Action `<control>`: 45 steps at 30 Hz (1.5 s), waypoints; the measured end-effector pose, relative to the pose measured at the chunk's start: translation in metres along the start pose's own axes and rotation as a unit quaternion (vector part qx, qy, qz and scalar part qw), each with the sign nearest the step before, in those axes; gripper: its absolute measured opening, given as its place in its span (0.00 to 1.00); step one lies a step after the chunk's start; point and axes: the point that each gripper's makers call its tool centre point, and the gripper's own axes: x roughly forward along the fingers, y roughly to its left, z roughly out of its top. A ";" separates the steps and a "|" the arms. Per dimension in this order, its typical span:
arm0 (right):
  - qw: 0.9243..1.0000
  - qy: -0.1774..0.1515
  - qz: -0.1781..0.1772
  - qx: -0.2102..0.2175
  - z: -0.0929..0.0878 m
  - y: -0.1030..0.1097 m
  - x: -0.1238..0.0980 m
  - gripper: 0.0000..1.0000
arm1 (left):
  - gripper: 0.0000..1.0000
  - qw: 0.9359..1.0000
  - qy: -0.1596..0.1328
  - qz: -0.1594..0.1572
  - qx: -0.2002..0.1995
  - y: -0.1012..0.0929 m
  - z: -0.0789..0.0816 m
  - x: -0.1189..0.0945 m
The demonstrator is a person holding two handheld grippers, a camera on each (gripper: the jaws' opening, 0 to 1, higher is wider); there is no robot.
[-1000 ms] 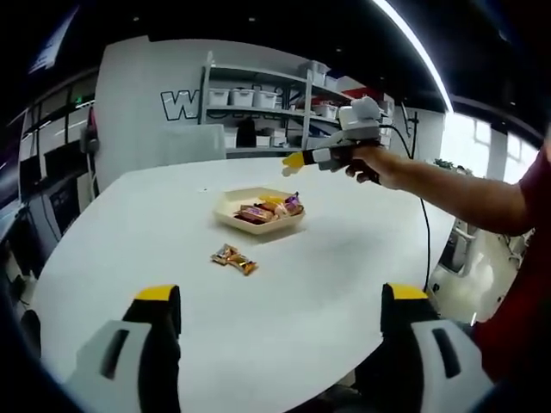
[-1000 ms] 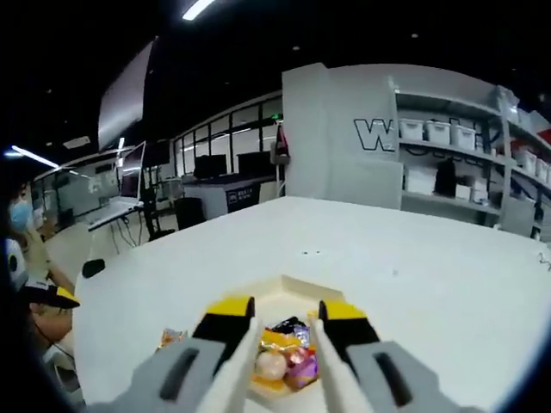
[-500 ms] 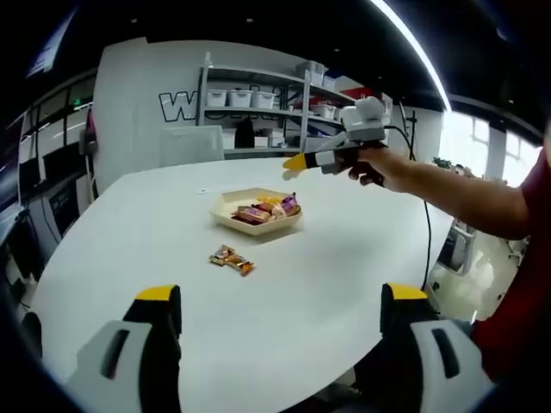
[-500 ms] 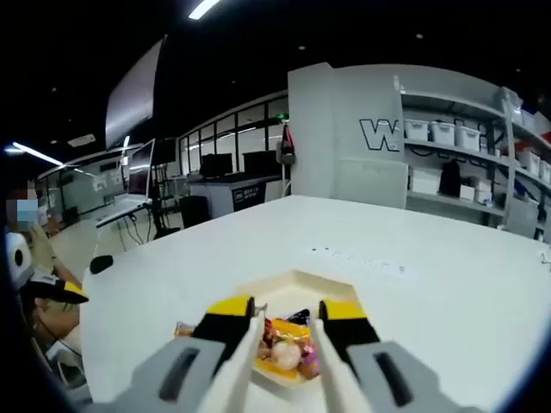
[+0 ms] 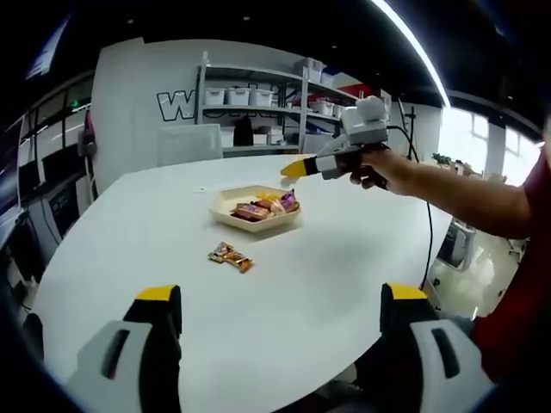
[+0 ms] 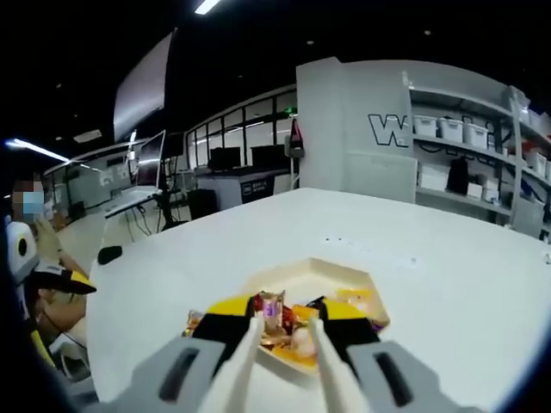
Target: Place the target food into the container with the food tongs after gripping and lifting it, then release it inside without dropping or visibly crushing the food.
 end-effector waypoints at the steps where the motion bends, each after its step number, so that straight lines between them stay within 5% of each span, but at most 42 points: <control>1: 1.000 0.001 0.001 0.000 -0.001 0.001 0.001 0.25 | 0.94 1.000 -0.001 0.000 0.000 0.000 0.000 0.000; 45: 0.997 0.026 0.064 0.023 -0.044 0.065 0.013 0.25 | 0.96 1.000 -0.006 0.004 -0.009 0.002 0.002 0.000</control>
